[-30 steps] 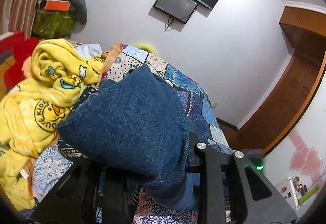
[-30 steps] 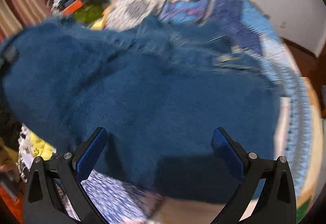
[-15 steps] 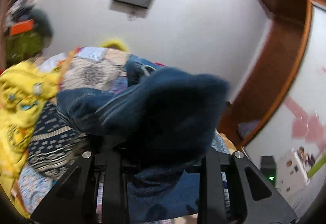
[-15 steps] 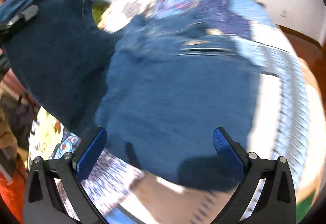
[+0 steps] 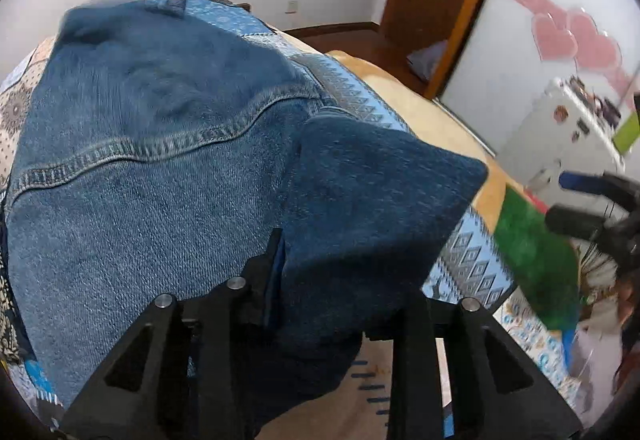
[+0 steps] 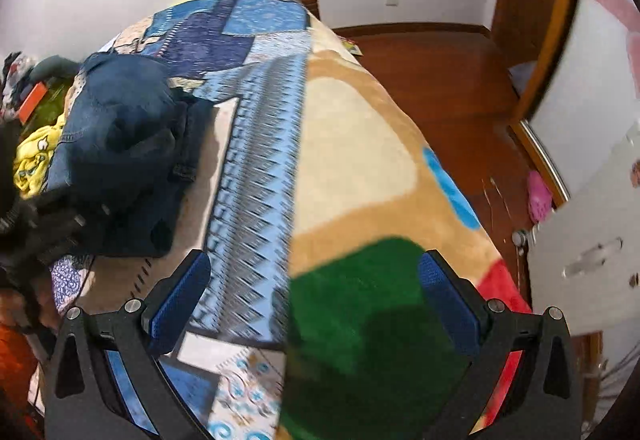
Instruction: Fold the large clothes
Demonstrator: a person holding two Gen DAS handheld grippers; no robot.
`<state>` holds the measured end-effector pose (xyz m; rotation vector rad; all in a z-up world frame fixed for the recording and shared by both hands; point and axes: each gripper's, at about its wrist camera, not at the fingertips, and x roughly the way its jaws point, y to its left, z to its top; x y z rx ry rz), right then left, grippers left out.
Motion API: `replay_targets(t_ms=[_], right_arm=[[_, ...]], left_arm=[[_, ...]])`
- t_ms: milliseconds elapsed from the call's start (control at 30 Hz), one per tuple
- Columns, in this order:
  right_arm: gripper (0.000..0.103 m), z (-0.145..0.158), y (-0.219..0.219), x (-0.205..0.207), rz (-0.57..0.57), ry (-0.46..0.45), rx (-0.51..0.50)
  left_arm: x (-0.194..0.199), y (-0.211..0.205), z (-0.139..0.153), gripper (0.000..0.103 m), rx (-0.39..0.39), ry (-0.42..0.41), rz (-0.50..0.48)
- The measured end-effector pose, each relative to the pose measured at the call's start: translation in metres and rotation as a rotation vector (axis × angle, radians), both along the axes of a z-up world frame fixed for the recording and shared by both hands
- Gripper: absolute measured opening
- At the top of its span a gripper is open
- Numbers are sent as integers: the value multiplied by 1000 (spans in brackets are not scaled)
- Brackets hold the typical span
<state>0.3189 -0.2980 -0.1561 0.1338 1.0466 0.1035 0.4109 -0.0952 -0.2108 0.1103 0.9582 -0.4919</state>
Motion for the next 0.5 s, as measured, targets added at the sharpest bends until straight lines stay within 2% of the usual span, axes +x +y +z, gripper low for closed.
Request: replay_targets(t_ms=[67, 167, 233, 300, 367, 400, 467, 500], right_arm=[[103, 2, 1, -3, 8, -5, 16], [103, 5, 10, 2, 22, -17, 42], [103, 14, 18, 3, 33, -40, 63], [103, 23, 27, 5, 57, -73, 90], [103, 32, 39, 9, 86, -106, 106], [103, 37, 46, 12, 104, -125, 112], [103, 43, 60, 18, 138, -154, 116], [103, 44, 69, 23, 158, -166, 116]], left_arm=[[-4, 2, 6, 37, -13, 11, -6], [-7, 9, 14, 51, -36, 70, -18], [-17, 11, 23, 53, -22, 67, -32], [-29, 14, 33, 61, -1, 39, -38], [-44, 25, 47, 72, 24, -14, -23], [-47, 36, 57, 74, 42, -50, 1], [-48, 48, 67, 89, 55, -100, 42], [-49, 62, 74, 92, 65, -136, 83]])
